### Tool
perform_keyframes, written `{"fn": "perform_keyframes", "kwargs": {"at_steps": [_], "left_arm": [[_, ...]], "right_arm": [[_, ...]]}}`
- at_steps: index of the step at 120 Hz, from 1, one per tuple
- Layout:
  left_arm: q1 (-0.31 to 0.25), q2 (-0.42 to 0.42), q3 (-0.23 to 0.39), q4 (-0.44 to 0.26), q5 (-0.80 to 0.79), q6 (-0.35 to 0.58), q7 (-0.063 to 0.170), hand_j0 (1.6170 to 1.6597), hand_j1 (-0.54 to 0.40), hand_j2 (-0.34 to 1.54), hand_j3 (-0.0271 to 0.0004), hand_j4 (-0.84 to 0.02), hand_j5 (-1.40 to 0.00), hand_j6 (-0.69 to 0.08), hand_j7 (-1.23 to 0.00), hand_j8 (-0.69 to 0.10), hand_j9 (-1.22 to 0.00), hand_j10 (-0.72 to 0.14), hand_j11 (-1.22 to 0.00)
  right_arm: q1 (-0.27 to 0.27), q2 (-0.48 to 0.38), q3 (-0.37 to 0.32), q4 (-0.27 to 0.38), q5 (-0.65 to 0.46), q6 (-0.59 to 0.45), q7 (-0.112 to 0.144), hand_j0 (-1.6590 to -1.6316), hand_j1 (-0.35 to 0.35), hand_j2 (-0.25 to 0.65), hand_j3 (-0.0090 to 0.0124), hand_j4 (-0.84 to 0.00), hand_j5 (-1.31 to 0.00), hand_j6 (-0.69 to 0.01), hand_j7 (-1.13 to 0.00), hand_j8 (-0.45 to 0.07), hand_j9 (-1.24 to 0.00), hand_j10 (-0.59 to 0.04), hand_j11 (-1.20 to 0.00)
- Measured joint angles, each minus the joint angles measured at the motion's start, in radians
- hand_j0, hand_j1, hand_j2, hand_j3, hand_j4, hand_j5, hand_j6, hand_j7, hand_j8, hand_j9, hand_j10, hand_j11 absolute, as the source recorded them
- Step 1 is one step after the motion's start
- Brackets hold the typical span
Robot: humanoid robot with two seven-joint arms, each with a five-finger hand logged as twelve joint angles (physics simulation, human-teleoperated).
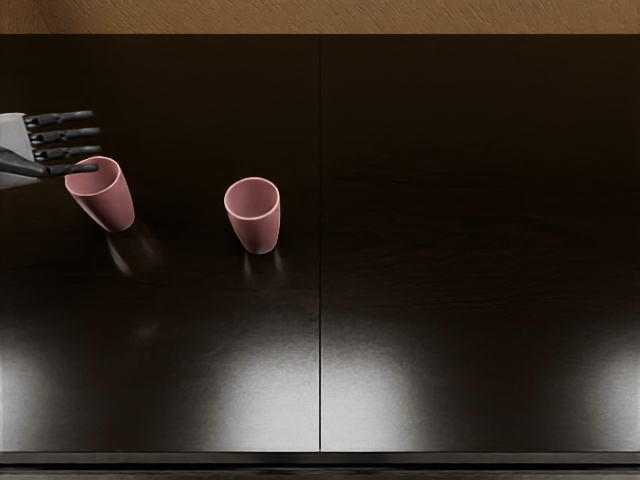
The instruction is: Pick up cup and place in cup with left hand
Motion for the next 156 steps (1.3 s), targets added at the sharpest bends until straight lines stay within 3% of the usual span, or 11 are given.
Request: {"fn": "perform_keyframes", "kwargs": {"at_steps": [17,28,32,39,45,62,77,100,121,156], "left_arm": [[-0.034,-0.040,0.003,0.001,0.020,0.000,0.006,1.6581,0.349,0.00,0.0000,0.005,0.00,0.006,0.00,0.005,0.00,0.004,0.00],[-0.071,-0.157,0.002,-0.001,0.129,0.000,0.015,1.6581,0.348,0.00,0.0000,0.003,0.00,0.004,0.00,0.004,0.00,0.003,0.00],[-0.104,-0.164,0.002,-0.012,0.176,0.000,0.031,1.6581,0.349,0.00,0.0000,0.003,0.00,0.004,0.00,0.004,0.00,0.003,0.00],[-0.144,-0.172,-0.001,-0.059,0.262,0.000,0.085,1.6581,0.349,0.00,0.0000,0.002,0.00,0.003,0.00,0.003,0.00,0.002,0.00],[-0.179,-0.173,-0.006,-0.117,0.359,0.000,0.117,1.6581,0.349,0.00,0.0000,0.002,0.00,0.003,0.00,0.002,0.00,0.002,0.00],[-0.210,-0.192,-0.073,-0.310,0.713,0.000,0.156,1.6581,0.349,0.00,0.0000,0.000,0.00,0.000,0.00,0.000,0.00,0.000,0.00],[-0.214,-0.314,-0.098,-0.410,0.985,0.001,0.165,1.6581,0.349,0.00,0.0000,-0.001,0.00,-0.001,0.00,-0.001,0.00,-0.001,0.00],[-0.211,-0.462,-0.098,-0.444,1.327,0.087,0.168,1.6581,0.349,0.00,0.0000,-0.002,0.00,-0.002,0.00,-0.002,0.00,-0.001,0.00],[-0.216,-0.560,-0.067,-0.412,1.526,0.197,0.169,1.6581,0.349,0.00,0.0000,-0.002,0.00,-0.002,0.00,-0.002,0.00,-0.001,0.00],[-0.227,-0.642,0.036,-0.317,1.647,0.299,0.169,1.6581,0.349,0.00,0.0000,-0.002,0.00,-0.003,0.00,-0.003,0.00,-0.002,0.00]], "right_arm": [[-0.006,0.000,-0.001,-0.004,0.000,0.000,-0.002,-1.6581,-0.316,-0.006,0.0000,-0.028,-0.04,-0.028,-0.04,-0.028,-0.04,-0.027,-0.04],[-0.013,0.000,-0.002,-0.007,0.001,0.000,-0.003,-1.6581,-0.316,-0.006,0.0000,-0.028,-0.04,-0.028,-0.04,-0.028,-0.04,-0.028,-0.04],[-0.015,0.000,-0.002,-0.008,0.001,0.000,-0.003,-1.6581,-0.316,-0.006,0.0000,-0.027,-0.04,-0.028,-0.04,-0.028,-0.04,-0.028,-0.04],[-0.016,0.000,-0.003,-0.009,0.001,0.000,-0.003,-1.6581,-0.316,-0.006,0.0000,-0.028,-0.04,-0.028,-0.04,-0.028,-0.04,-0.028,-0.04],[-0.017,0.000,-0.003,-0.009,0.001,0.000,-0.003,-1.6581,-0.316,-0.006,0.0000,-0.028,-0.04,-0.028,-0.04,-0.028,-0.04,-0.028,-0.04],[-0.018,0.000,-0.003,-0.009,0.001,0.000,-0.003,-1.6581,-0.316,-0.006,0.0000,-0.028,-0.04,-0.028,-0.04,-0.028,-0.04,-0.028,-0.04],[-0.018,0.000,-0.003,-0.009,0.001,0.000,-0.003,-1.6581,-0.316,-0.006,0.0000,-0.028,-0.04,-0.028,-0.04,-0.028,-0.04,-0.028,-0.04],[-0.018,0.000,-0.003,-0.009,0.001,0.000,-0.003,-1.6581,-0.316,-0.006,0.0000,-0.028,-0.04,-0.028,-0.04,-0.028,-0.04,-0.028,-0.04],[-0.018,0.000,-0.003,-0.009,0.001,0.000,-0.003,-1.6581,-0.316,-0.006,0.0000,-0.028,-0.04,-0.028,-0.04,-0.028,-0.04,-0.028,-0.04],[-0.018,0.000,-0.003,-0.009,0.001,0.000,-0.003,-1.6581,-0.316,-0.006,0.0000,-0.028,-0.04,-0.028,-0.04,-0.028,-0.04,-0.028,-0.04]]}}
